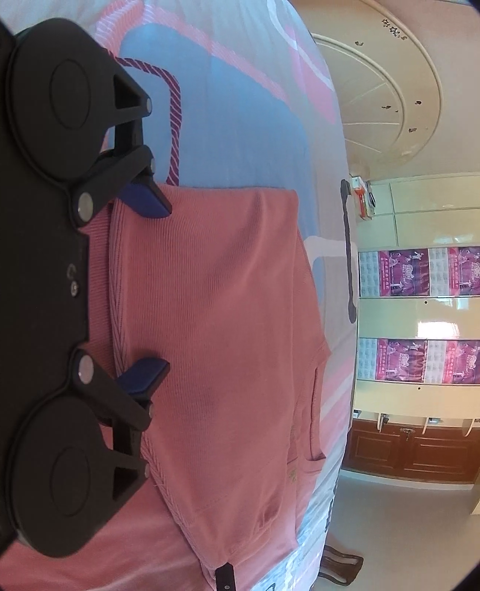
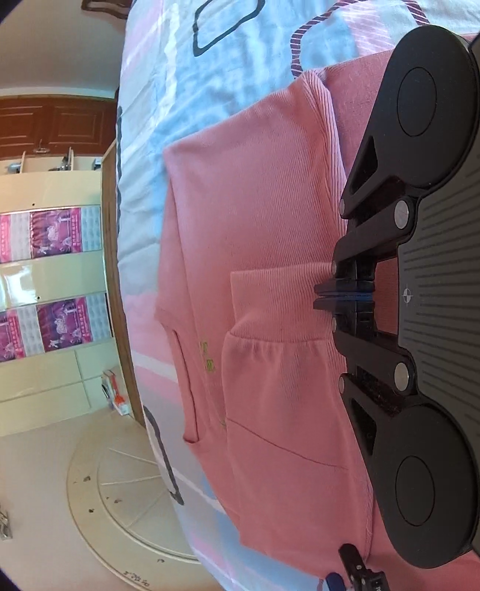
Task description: Fold small clothes
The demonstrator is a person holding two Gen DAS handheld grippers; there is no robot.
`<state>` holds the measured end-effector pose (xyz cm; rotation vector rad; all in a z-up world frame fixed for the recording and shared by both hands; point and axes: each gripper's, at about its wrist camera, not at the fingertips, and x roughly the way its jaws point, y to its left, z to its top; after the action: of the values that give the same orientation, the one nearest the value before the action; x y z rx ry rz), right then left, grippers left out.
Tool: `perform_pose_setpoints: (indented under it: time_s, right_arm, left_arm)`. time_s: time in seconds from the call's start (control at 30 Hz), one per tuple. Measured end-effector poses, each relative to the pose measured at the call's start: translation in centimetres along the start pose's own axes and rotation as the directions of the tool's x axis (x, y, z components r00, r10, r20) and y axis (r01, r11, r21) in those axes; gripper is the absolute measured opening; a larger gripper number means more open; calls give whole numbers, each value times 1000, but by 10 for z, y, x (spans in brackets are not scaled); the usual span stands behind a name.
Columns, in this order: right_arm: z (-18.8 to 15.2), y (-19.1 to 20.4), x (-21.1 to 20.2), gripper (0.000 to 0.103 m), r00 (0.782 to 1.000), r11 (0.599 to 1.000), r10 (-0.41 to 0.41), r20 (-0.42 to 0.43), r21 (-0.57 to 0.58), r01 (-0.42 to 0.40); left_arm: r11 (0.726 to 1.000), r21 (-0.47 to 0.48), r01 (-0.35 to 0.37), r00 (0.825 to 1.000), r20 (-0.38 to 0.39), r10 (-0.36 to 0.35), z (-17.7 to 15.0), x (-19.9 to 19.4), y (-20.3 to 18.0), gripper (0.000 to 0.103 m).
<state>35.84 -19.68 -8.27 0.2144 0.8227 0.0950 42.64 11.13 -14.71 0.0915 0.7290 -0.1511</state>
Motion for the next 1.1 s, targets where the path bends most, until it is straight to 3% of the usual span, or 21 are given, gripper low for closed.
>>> perform_pose_setpoints:
  time_s: [0.57,0.73,0.77,0.8,0.83,0.87,1.1]
  right_arm:
    - [-2,11,7,0,998,989,-56,11,-135,57]
    - [-3,-9,-37,0,996,998,-20,86,-56,25]
    - [-7,-18,-46,4,996,1000,-10,87,-28,12]
    - [-12,-27,-54,15,996,1000,-5,93,-8,6]
    - [-17,-36,-63,34,995,1000,-7,97,4,7]
    - [-21,-42,-72,41,995,1000,-10,99,11,9]
    - [-59,-84,-142,43,992,999,39,119,4,-40]
  left_arm:
    - [1000,-2,-13,1000,-16,13,2,-10,-1,84]
    - [996,-50,-80,996,33,82,-13,-59,12,98]
    - [994,-56,-89,996,26,91,-17,-66,15,98]
    - [993,-54,-105,994,9,105,-24,-73,15,98]
    - [992,-45,-119,993,-6,118,-30,-79,14,97]
    - [990,-32,-138,990,-19,137,-39,-87,11,97]
    - [986,-33,-165,986,-42,163,-79,-143,-13,97]
